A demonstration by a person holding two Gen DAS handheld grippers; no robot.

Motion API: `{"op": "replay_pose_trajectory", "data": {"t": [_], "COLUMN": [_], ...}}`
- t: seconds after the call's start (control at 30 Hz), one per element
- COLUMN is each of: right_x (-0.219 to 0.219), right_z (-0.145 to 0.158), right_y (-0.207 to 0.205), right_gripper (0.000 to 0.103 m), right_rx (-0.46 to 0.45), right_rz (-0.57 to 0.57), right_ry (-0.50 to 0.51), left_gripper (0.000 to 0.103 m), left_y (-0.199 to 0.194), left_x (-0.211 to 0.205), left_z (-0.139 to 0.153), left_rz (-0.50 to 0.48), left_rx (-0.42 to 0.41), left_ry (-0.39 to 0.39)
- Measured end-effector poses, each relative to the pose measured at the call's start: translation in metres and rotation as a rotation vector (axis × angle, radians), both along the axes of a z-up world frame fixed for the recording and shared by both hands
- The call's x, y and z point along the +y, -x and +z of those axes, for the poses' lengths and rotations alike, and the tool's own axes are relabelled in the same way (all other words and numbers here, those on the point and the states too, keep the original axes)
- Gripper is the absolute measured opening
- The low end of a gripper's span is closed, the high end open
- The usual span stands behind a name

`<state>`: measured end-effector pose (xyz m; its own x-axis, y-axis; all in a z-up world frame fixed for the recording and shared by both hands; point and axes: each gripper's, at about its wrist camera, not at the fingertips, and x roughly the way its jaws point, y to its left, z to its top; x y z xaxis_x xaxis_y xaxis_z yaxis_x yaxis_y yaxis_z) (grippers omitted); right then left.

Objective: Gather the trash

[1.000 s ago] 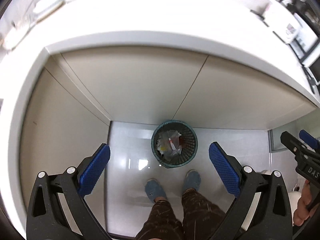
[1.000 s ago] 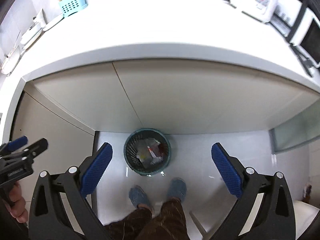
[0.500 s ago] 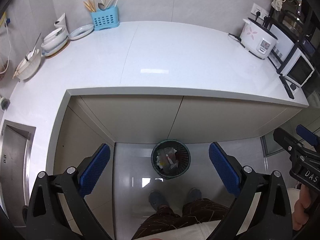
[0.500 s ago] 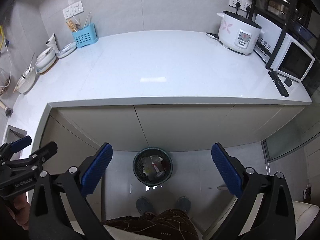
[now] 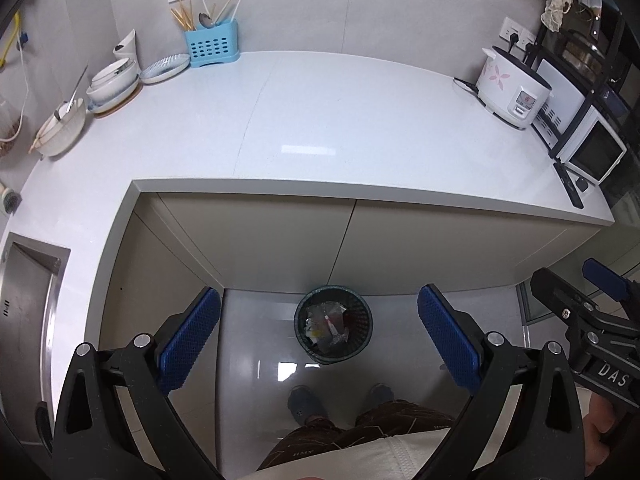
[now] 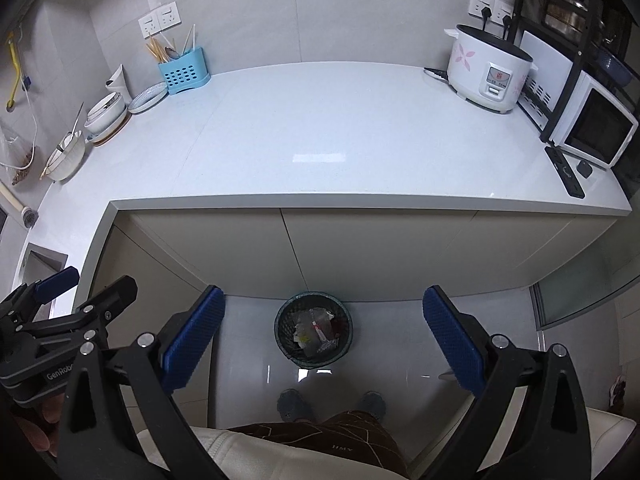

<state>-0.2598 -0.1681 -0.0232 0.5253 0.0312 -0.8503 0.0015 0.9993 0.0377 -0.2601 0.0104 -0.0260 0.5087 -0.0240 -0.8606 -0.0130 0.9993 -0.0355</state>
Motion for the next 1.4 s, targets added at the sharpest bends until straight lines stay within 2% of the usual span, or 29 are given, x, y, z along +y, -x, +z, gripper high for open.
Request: {"op": "replay_pose_trajectory", "data": {"t": [1.4], "right_x": [0.001], "right_z": [-0.004], "right_y": [-0.005], "right_gripper": [0.095], "right_rx": [0.004], "right_rz": [0.016], "right_ry": [0.032], "left_gripper": [0.097], "left_y": [0.001], "left_x": [-0.007], "left_z": [0.005], "left_rz": [0.014], "left_rx": [-0.037], "left_ry": [-0.077]}}
